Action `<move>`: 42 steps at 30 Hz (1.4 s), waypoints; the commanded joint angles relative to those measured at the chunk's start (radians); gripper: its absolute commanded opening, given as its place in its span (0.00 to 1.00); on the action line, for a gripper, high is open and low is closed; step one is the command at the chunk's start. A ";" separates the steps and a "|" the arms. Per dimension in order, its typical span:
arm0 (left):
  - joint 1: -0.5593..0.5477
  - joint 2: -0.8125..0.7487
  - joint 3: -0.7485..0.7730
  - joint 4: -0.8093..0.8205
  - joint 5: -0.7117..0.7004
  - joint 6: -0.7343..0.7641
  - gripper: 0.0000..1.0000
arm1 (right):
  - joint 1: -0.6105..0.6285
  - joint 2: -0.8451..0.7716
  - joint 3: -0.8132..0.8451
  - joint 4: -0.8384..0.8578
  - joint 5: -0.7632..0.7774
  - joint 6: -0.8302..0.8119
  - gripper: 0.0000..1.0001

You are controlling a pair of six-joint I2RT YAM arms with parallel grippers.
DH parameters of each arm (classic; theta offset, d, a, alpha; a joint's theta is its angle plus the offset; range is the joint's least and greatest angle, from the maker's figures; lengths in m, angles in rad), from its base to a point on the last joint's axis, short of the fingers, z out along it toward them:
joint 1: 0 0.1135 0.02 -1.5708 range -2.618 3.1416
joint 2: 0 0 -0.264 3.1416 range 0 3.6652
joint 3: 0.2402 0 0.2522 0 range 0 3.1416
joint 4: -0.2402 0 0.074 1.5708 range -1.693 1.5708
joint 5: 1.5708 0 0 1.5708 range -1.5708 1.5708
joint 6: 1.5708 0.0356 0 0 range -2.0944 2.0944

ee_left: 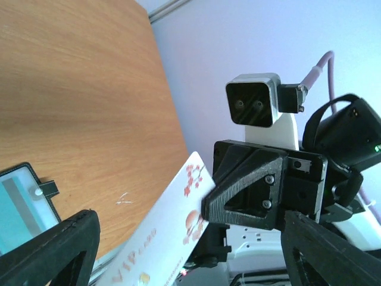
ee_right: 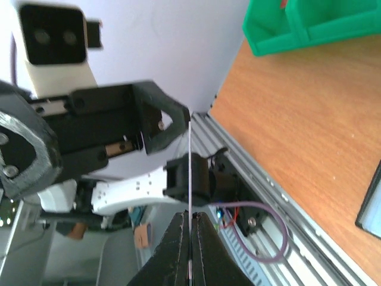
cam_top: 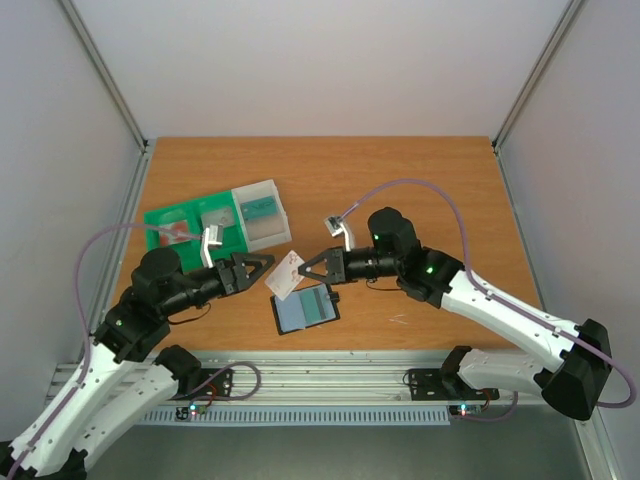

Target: Take the credit cards out of the card holder

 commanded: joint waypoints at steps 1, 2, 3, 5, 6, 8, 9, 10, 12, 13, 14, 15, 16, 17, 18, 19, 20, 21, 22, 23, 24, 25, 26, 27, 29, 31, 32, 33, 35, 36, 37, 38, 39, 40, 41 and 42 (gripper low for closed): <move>-0.004 -0.042 -0.048 0.108 -0.059 -0.108 0.85 | 0.001 -0.036 -0.016 0.185 0.133 0.164 0.01; -0.004 -0.050 -0.057 0.107 -0.064 -0.114 0.85 | 0.002 -0.042 -0.018 0.196 0.150 0.177 0.01; -0.005 -0.058 -0.063 0.102 -0.074 -0.119 0.85 | 0.002 -0.046 -0.023 0.212 0.167 0.191 0.01; -0.005 -0.073 -0.081 0.116 -0.084 -0.128 0.85 | 0.001 -0.060 -0.037 0.244 0.207 0.217 0.01; -0.004 -0.080 -0.095 0.136 -0.086 -0.148 0.85 | 0.002 -0.068 -0.045 0.260 0.225 0.229 0.01; -0.006 -0.092 -0.117 0.180 -0.084 -0.181 0.84 | 0.002 -0.079 -0.066 0.299 0.249 0.255 0.01; -0.006 -0.094 -0.127 0.203 -0.083 -0.194 0.83 | 0.002 -0.082 -0.072 0.317 0.259 0.265 0.01; -0.006 -0.096 -0.138 0.230 -0.081 -0.216 0.81 | 0.002 -0.084 -0.075 0.325 0.268 0.275 0.01; -0.004 -0.091 -0.162 0.289 -0.073 -0.246 0.74 | 0.002 -0.089 -0.086 0.337 0.297 0.292 0.01; -0.005 -0.085 -0.170 0.320 -0.065 -0.263 0.69 | 0.002 -0.093 -0.094 0.344 0.312 0.300 0.01; -0.004 -0.076 -0.175 0.344 -0.058 -0.271 0.65 | 0.002 -0.097 -0.102 0.351 0.329 0.304 0.01; -0.005 -0.067 -0.177 0.363 -0.051 -0.281 0.62 | 0.002 -0.099 -0.106 0.356 0.340 0.309 0.01; -0.005 -0.057 -0.181 0.388 -0.043 -0.289 0.60 | 0.002 -0.099 -0.108 0.356 0.351 0.312 0.01; -0.006 -0.046 -0.189 0.426 -0.036 -0.302 0.60 | 0.002 -0.100 -0.109 0.358 0.358 0.317 0.01; -0.005 -0.036 -0.192 0.461 -0.032 -0.313 0.59 | 0.002 -0.098 -0.112 0.364 0.362 0.324 0.01; -0.005 -0.024 -0.196 0.486 -0.029 -0.322 0.56 | 0.003 -0.097 -0.117 0.373 0.366 0.337 0.01; -0.005 -0.015 -0.201 0.504 -0.027 -0.337 0.53 | 0.003 -0.096 -0.122 0.381 0.367 0.345 0.01; -0.005 -0.005 -0.203 0.519 -0.026 -0.348 0.47 | 0.003 -0.095 -0.126 0.388 0.368 0.354 0.01; -0.004 0.004 -0.202 0.523 -0.028 -0.355 0.41 | 0.003 -0.093 -0.130 0.398 0.368 0.362 0.01; -0.005 0.012 -0.198 0.514 -0.029 -0.360 0.37 | 0.004 -0.094 -0.135 0.409 0.369 0.374 0.01; -0.005 0.021 -0.193 0.511 -0.033 -0.360 0.35 | 0.004 -0.094 -0.143 0.424 0.369 0.383 0.01; -0.004 0.029 -0.191 0.511 -0.033 -0.357 0.35 | 0.004 -0.093 -0.147 0.433 0.371 0.389 0.01; -0.005 0.032 -0.191 0.512 -0.033 -0.356 0.33 | 0.004 -0.094 -0.148 0.435 0.375 0.394 0.01; -0.004 0.034 -0.191 0.515 -0.036 -0.356 0.32 | 0.004 -0.097 -0.150 0.433 0.379 0.397 0.01; -0.004 0.034 -0.185 0.510 -0.048 -0.356 0.30 | 0.004 -0.100 -0.152 0.428 0.389 0.399 0.01; -0.005 0.037 -0.171 0.479 -0.059 -0.350 0.30 | 0.004 -0.103 -0.153 0.426 0.397 0.398 0.01; -0.005 0.038 -0.164 0.457 -0.064 -0.344 0.30 | 0.004 -0.103 -0.153 0.428 0.400 0.399 0.01; -0.005 0.041 -0.160 0.447 -0.069 -0.333 0.30 | 0.004 -0.100 -0.154 0.429 0.401 0.402 0.01; -0.005 0.038 -0.168 0.454 -0.077 -0.333 0.29 | 0.003 -0.092 -0.158 0.447 0.398 0.411 0.01; -0.006 0.037 -0.174 0.462 -0.080 -0.336 0.29 | 0.003 -0.087 -0.158 0.454 0.395 0.415 0.01; -0.006 0.035 -0.178 0.468 -0.083 -0.344 0.27 | 0.004 -0.082 -0.157 0.457 0.393 0.418 0.01; -0.005 0.034 -0.182 0.475 -0.085 -0.348 0.26 | 0.004 -0.078 -0.156 0.462 0.391 0.420 0.01; -0.004 0.038 -0.184 0.481 -0.084 -0.351 0.24 | 0.004 -0.073 -0.158 0.467 0.389 0.423 0.01; -0.005 0.041 -0.185 0.486 -0.083 -0.354 0.23 | 0.004 -0.069 -0.159 0.468 0.388 0.425 0.01; -0.004 0.044 -0.185 0.489 -0.080 -0.355 0.23 | 0.004 -0.066 -0.159 0.472 0.388 0.428 0.01; -0.005 0.051 -0.185 0.496 -0.076 -0.357 0.22 | 0.004 -0.062 -0.159 0.473 0.389 0.430 0.01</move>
